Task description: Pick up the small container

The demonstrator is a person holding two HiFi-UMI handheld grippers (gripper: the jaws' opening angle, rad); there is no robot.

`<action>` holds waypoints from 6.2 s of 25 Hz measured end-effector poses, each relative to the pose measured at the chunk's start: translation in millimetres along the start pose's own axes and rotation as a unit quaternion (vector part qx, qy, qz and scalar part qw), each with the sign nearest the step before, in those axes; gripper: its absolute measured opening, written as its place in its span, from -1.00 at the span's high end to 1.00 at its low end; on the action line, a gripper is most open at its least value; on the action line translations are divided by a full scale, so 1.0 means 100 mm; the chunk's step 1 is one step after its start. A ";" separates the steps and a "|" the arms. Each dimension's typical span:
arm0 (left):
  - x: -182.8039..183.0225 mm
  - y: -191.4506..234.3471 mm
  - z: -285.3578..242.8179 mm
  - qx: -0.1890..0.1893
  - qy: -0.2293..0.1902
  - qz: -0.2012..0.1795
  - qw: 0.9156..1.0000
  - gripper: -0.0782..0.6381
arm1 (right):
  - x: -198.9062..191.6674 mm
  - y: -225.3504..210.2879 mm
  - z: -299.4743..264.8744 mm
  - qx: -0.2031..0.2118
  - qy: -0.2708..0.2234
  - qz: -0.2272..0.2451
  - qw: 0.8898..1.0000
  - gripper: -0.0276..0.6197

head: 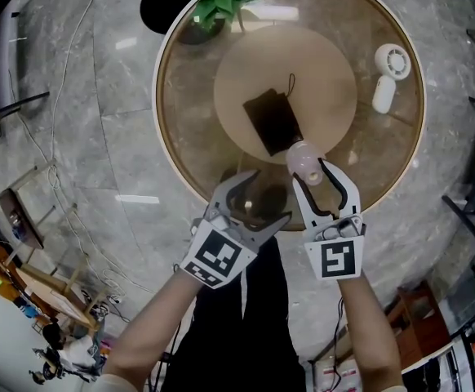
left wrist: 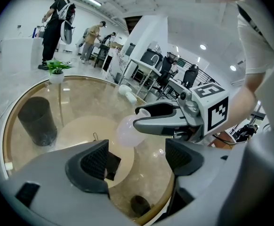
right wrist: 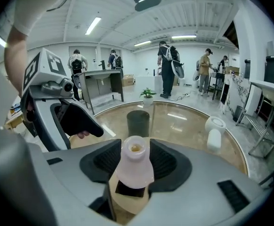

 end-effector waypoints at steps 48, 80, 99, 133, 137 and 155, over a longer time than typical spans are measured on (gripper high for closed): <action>0.12 0.13 -0.29 -0.354 -0.167 0.558 0.732 -0.56 | 0.67 0.09 0.52 0.057 -0.033 -0.076 0.995 0.46; 1.38 -1.88 1.24 -0.395 -0.216 0.557 0.698 -0.14 | 2.54 -0.10 2.62 0.104 -0.102 0.008 0.989 0.45; 1.67 -3.15 2.48 -0.408 -0.224 0.547 0.696 -0.14 | 3.60 0.37 4.00 0.115 -0.125 0.022 0.985 0.45; 0.38 -3.79 4.28 -0.424 -0.168 0.540 0.707 -0.14 | 4.14 2.57 4.90 0.034 -0.160 0.013 0.986 0.45; 0.42 -3.91 4.29 -0.430 -0.170 0.532 0.709 -0.14 | 4.14 2.56 5.03 0.030 -0.172 0.021 0.984 0.45; 0.57 -4.38 4.08 -0.431 -0.191 0.521 0.712 -0.14 | 4.01 2.27 5.47 0.040 -0.194 0.039 0.979 0.45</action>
Point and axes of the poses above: the fingertips, and each gripper's own axes: z backward along the fingers, y to its left, x out of its top, the point moved 8 cm from there along z, backward along the fingers, and after that the axes turned 8 degrees about z, right-handed, at the moved point
